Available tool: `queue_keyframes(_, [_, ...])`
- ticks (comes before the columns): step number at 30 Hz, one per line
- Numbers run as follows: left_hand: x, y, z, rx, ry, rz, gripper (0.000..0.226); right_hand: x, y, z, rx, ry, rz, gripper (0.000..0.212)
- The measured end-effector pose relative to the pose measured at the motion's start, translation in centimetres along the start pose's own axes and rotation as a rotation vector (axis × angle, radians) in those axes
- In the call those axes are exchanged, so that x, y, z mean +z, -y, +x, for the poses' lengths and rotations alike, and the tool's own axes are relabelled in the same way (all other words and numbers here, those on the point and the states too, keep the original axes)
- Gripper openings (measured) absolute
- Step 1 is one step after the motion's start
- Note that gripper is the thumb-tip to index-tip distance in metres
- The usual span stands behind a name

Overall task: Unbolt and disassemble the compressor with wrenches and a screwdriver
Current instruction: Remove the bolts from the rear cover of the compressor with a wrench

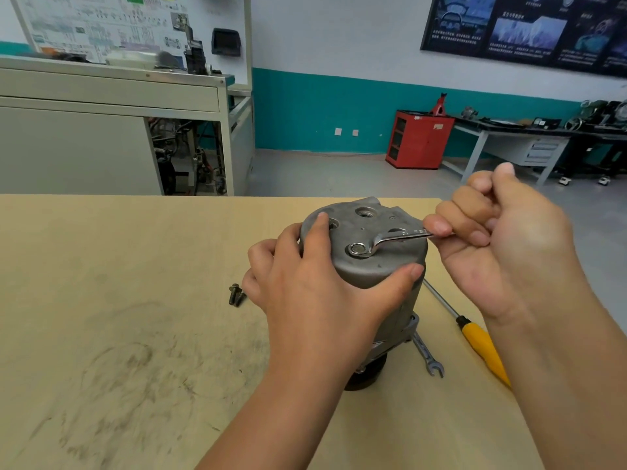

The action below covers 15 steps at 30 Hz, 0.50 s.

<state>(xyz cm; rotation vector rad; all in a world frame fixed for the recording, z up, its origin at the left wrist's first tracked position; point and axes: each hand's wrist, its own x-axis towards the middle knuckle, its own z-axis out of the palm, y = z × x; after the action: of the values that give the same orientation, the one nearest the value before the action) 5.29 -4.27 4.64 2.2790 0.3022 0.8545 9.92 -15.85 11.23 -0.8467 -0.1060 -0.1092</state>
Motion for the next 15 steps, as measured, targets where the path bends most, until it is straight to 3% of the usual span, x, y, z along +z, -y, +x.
queue_keyframes(6, [-1.0, 0.1, -0.6, 0.067, 0.075, 0.118, 0.107, -0.5, 0.3, 0.0, 0.012, 0.003, -0.036, 0.045])
queue_keyframes(8, [-1.6, -0.2, -0.2, 0.126, 0.144, 0.143, 0.100, -1.0, 0.3, -0.2, -0.026, -0.016, -0.030, 0.045])
queue_keyframes(11, [-1.8, -1.0, 1.7, 0.141, 0.320, 0.140, 0.111, -1.4, 0.3, 0.1, -0.046, -0.026, -0.024, 0.045])
queue_keyframes(15, [-1.2, -1.9, 3.1, 0.182, 0.472, 0.186, 0.106, -1.9, 0.8, 1.1, 0.033, 0.020, 0.013, 0.051])
